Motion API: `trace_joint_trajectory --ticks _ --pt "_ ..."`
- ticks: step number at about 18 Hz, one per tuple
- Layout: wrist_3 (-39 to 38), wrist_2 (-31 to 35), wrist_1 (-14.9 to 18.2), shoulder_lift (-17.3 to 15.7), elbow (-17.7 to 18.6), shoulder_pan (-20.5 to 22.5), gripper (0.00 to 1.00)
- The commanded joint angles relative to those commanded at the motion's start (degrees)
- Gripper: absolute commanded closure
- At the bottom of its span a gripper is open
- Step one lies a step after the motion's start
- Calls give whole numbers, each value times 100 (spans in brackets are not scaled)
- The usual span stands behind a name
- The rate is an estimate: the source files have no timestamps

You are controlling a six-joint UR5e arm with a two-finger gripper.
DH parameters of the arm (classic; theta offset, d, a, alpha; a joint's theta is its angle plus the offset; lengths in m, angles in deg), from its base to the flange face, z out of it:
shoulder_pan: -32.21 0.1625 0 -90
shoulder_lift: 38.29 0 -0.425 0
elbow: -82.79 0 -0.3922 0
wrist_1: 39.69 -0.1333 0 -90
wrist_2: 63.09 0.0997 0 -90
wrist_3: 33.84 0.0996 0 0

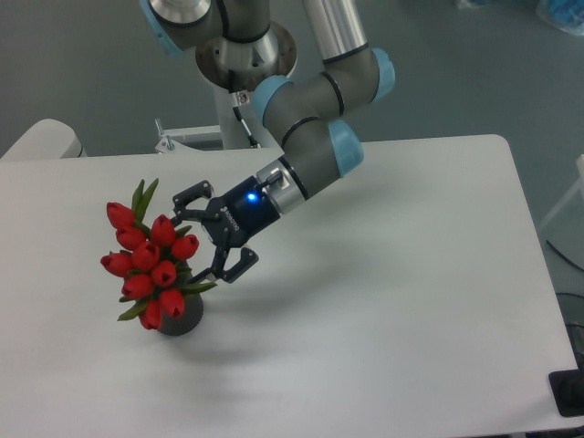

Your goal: Insert the flowers into the vase

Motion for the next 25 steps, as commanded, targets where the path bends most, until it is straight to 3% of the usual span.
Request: trace_joint_trajectory --ticks 7,14,22,25 --pt "9 61 9 -184 -35 500 0" --pt "0 1703 9 -422 -728 791 0" --pt "122 3733 18 -563 -1642 1442 0" --pt "641 4533 262 -554 -2134 1547 0"
